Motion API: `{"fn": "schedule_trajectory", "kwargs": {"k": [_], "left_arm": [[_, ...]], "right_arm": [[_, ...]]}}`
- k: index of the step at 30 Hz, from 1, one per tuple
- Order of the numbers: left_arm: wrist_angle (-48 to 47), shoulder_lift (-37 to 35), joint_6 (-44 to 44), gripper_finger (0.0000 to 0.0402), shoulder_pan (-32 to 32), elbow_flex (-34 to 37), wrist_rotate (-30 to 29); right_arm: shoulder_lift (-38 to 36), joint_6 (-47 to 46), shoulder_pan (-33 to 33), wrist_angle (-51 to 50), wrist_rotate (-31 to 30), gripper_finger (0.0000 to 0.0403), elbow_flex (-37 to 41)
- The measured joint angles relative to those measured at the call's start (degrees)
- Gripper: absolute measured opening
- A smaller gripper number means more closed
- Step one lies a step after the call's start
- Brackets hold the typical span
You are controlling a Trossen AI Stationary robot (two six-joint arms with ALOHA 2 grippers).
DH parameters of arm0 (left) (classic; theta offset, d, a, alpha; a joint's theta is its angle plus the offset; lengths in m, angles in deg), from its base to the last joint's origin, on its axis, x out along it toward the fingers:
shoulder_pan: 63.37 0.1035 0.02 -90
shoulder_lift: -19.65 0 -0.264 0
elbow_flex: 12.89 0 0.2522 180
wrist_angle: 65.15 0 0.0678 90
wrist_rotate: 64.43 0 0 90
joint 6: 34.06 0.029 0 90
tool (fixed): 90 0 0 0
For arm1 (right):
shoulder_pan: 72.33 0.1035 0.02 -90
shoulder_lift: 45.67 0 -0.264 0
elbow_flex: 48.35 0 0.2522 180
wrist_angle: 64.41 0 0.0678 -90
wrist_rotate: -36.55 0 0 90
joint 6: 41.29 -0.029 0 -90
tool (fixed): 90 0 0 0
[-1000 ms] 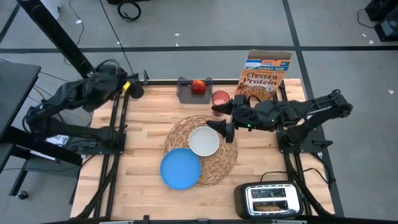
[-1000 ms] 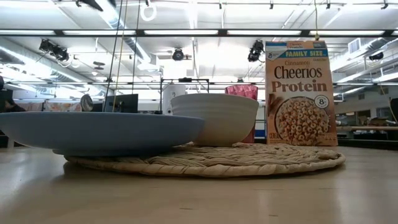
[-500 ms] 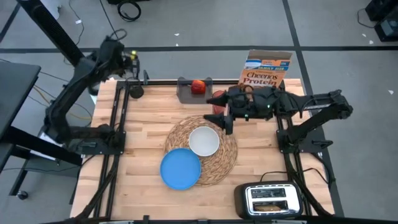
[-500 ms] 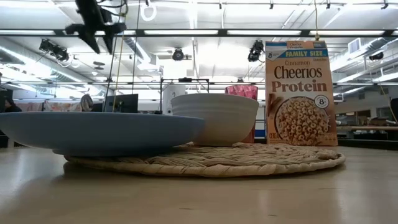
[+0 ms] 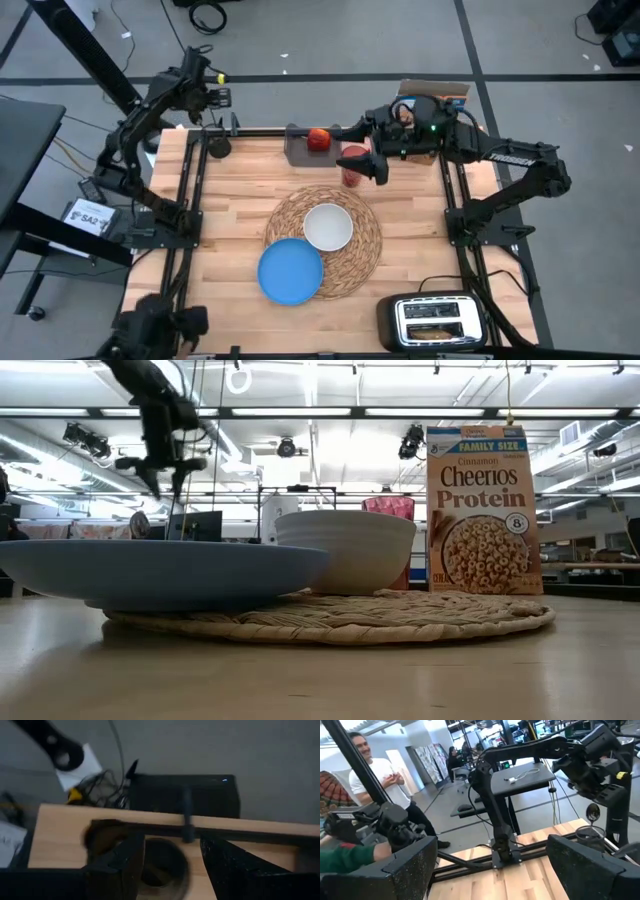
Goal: Arrange a breakfast setting
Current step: Put the black spoon on the brown tablemat to the right of the white bowl
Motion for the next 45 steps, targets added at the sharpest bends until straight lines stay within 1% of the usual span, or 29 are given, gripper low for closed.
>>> {"fn": "schedule_trajectory", "kwargs": {"k": [5, 7, 12, 16, 18, 21, 23, 26, 28, 33, 35, 37, 39, 42, 43, 45], "left_arm": [[5.9, 2.2, -1.3, 0.0197, 3.7, -0.1, 3.6], [8.9, 3.2, -1.4, 0.0196, 4.0, -0.1, 2.9], [13.2, 7.5, -2.1, 0.0196, 5.6, -0.1, -1.3], [13.8, 9.2, -8.1, 0.0193, 5.3, 0.0, -9.1], [14.1, 9.1, -10.3, 0.0184, 4.4, -0.1, -12.8], [11.1, 9.1, -8.7, 0.0164, 4.0, -0.2, -15.4], [9.6, 9.0, -7.2, 0.0151, 4.0, -1.8, -14.8], [4.5, 8.9, -5.9, 0.0140, 4.5, -5.1, -14.0], [2.1, 8.9, -1.2, 0.0139, 5.2, -8.2, -12.0], [-5.7, 8.9, 8.7, 0.0141, 6.0, -16.2, -9.3], [-6.2, 8.9, 10.1, 0.0141, 6.2, -18.0, -7.9], [-5.1, 8.8, 11.8, 0.0141, 6.2, -18.1, -6.7], [-4.7, 9.2, 12.1, 0.0141, 6.2, -17.9, -6.6], [-5.8, 10.2, 10.1, 0.0141, 6.2, -17.2, -5.5], [-5.9, 10.5, 8.6, 0.0141, 6.2, -16.5, -4.7], [-3.1, 10.7, 2.4, 0.0141, 6.2, -14.8, -2.9]], "right_arm": [[0.5, 0.0, -5.0, 0.0, 3.4, 0.0375, 0.0], [0.7, -0.1, -6.4, -0.1, 4.1, 0.0375, 0.0], [0.7, 0.8, -8.4, -0.1, 4.2, 0.0375, 0.0], [0.7, 1.4, -9.3, 0.1, 1.1, 0.0375, 0.0], [0.7, 1.9, -9.7, 0.1, 0.0, 0.0375, 0.0], [0.7, 2.4, -10.3, 0.4, -0.5, 0.0375, 0.0], [0.7, 2.7, -10.8, 1.0, -0.5, 0.0375, 0.0], [1.1, 4.4, -11.8, 2.0, -0.4, 0.0375, 0.0], [1.2, 5.6, -12.6, 1.8, 0.0, 0.0375, 0.1], [1.4, 8.1, -14.1, 2.0, 2.1, 0.0375, 0.1], [1.4, 8.6, -14.3, 1.8, 2.9, 0.0375, 0.1], [1.4, 8.5, -14.3, 1.4, 4.1, 0.0375, 0.1], [1.4, 7.7, -14.3, 0.7, 5.8, 0.0375, 0.1], [1.4, 7.2, -13.5, -0.9, 6.9, 0.0375, 0.1], [1.4, 7.4, -13.1, -1.3, 7.0, 0.0375, 0.1], [1.4, 8.2, -12.6, -1.3, 7.0, 0.0375, 0.1]]}}
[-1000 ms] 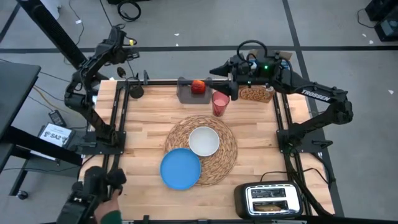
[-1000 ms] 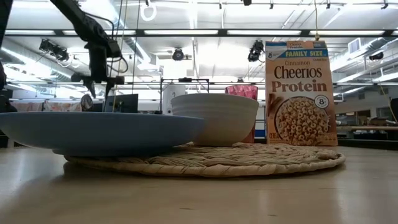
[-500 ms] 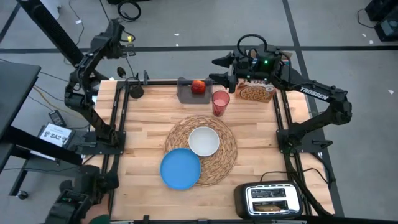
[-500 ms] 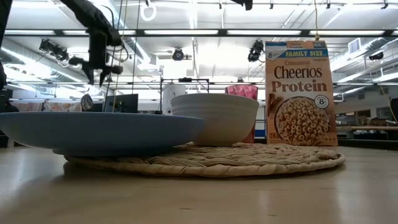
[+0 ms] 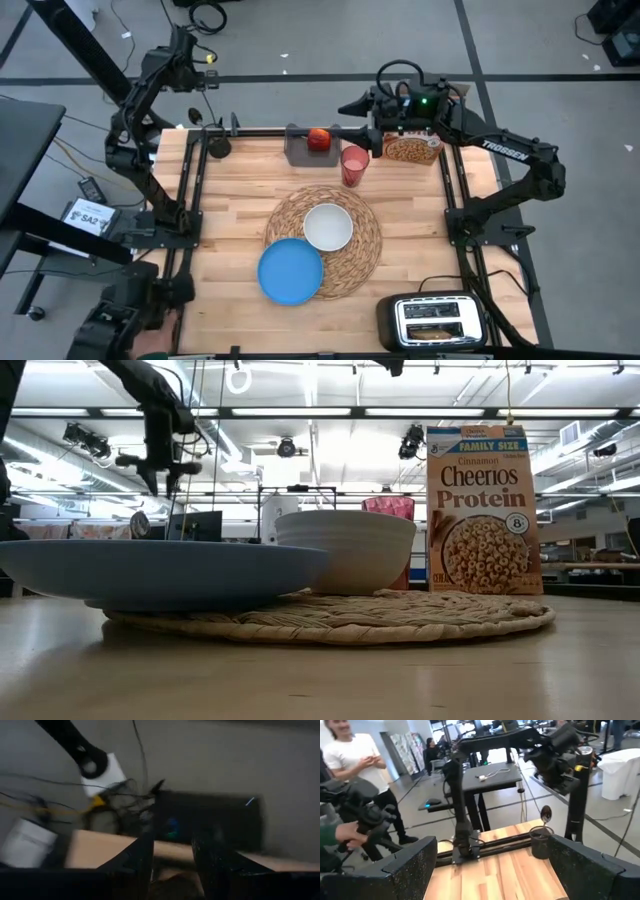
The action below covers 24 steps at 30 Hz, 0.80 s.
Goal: Arrange a breakfast setting
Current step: Put the black spoon on the brown tablemat to the right of the white bowl
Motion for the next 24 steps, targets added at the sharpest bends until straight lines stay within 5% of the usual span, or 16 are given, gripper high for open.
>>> {"fn": "schedule_trajectory", "kwargs": {"k": [3, 8, 16, 20, 24], "left_arm": [[3.7, -0.1, -7.9, 0.0141, -0.2, 2.1, 2.5], [5.4, -0.1, -8.8, 0.0142, -1.6, 3.9, 2.7], [-4.8, -2.5, -36.9, 0.0142, -8.3, 3.8, -20.7], [-3.9, -2.6, -50.5, 0.0142, -10.0, 3.1, -22.5], [1.7, -2.5, -46.4, 0.0142, -9.2, 3.0, -22.2]], "right_arm": [[-0.9, 1.1, 0.3, 0.0, -1.1, 0.0375, 0.0], [-3.5, 0.3, -0.5, 0.5, -4.2, 0.0375, 0.0], [-5.1, -2.2, -0.6, 6.9, -7.4, 0.0375, 0.0], [-5.1, -2.9, -0.6, 6.8, -7.8, 0.0375, 0.0], [-5.1, -5.6, -0.2, 6.0, -7.3, 0.0375, 0.0]]}}
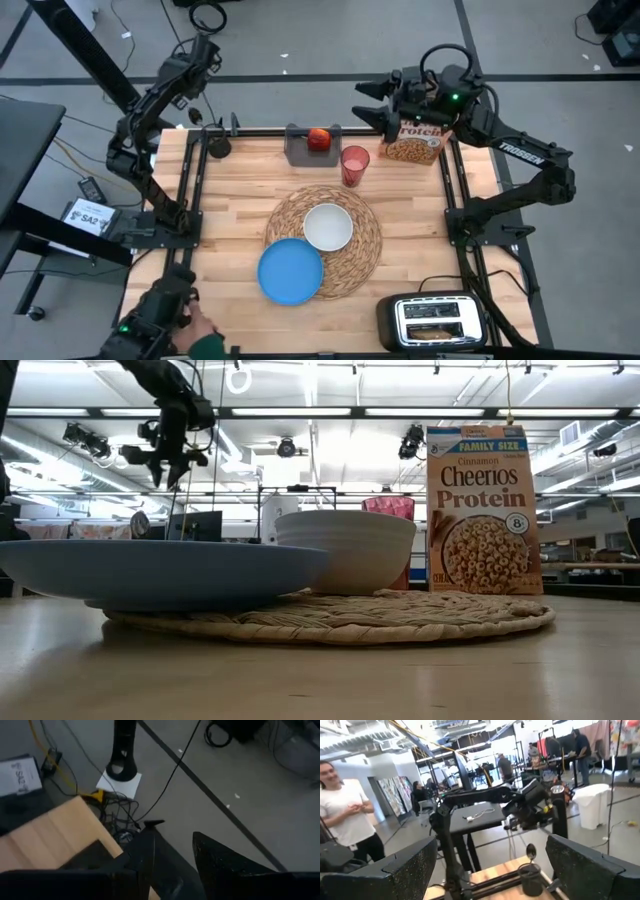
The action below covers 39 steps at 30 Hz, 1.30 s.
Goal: Arrange a breakfast setting
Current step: Put the black spoon on the brown tablemat to the right of the white bowl
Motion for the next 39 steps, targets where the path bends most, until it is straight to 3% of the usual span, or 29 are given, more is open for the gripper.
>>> {"fn": "schedule_trajectory", "kwargs": {"k": [6, 10, 16, 23, 28, 39], "left_arm": [[-8.5, 0.0, -0.5, 0.0142, 0.2, 0.0, 3.8], [-8.2, 0.1, 7.3, 0.0137, 3.3, -0.8, 14.1], [-9.9, 0.2, 20.1, 0.0121, 8.6, -1.8, 19.2], [-10.2, 2.3, 42.6, 0.0114, 10.4, -1.8, 17.7], [-9.8, 4.3, 51.4, 0.0114, 10.0, -1.8, 19.2], [-12.7, 8.8, 59.6, 0.0114, 7.9, -1.8, 16.1]], "right_arm": [[0.0, -0.1, 0.5, -1.0, -0.7, 0.0375, 0.0], [0.0, 0.8, 0.5, -0.3, -1.8, 0.0375, 0.0], [0.0, 2.2, 0.9, -1.3, -1.8, 0.0375, 0.0], [0.0, 2.1, 3.0, -2.5, -1.6, 0.0375, 0.0], [0.0, 0.7, 4.4, -3.2, -1.6, 0.0375, 0.0], [0.0, -1.7, 5.0, -3.9, -1.1, 0.0375, 0.0]]}}
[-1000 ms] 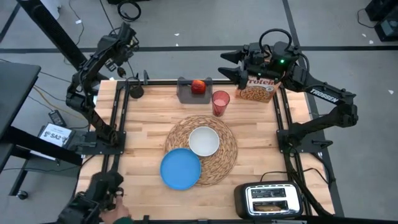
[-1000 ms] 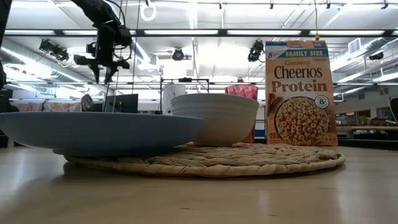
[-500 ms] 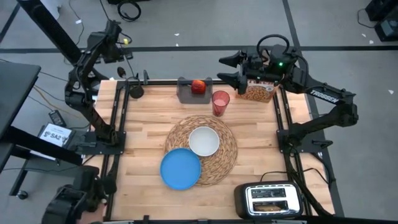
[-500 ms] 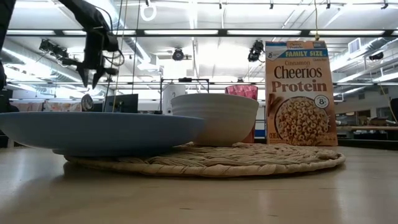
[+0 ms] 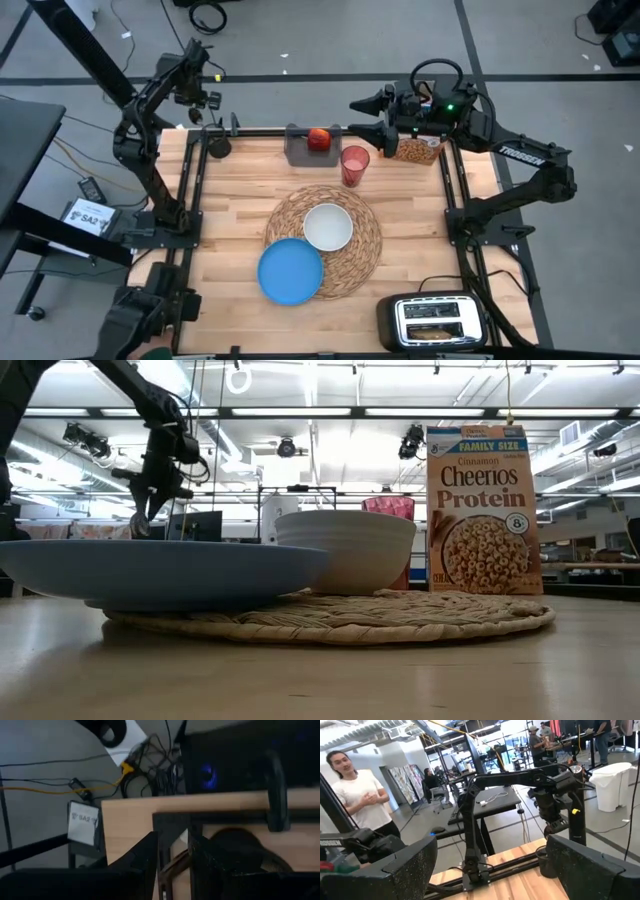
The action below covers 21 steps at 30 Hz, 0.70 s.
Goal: Arrange a breakfast setting
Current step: Put the black spoon on the brown tablemat to the right of the white bowl
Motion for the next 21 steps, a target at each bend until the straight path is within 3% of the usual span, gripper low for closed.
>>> {"fn": "schedule_trajectory", "kwargs": {"k": [7, 21], "left_arm": [[-0.4, 1.0, 2.3, 0.0114, -1.6, 0.0, -2.2], [-1.2, 0.9, 11.5, 0.0114, -5.0, 0.0, 3.2]], "right_arm": [[0.0, 0.0, 0.0, -1.5, 1.5, 0.0375, 0.0], [0.0, 2.7, -0.1, -1.5, 1.5, 0.0375, 0.0]]}}
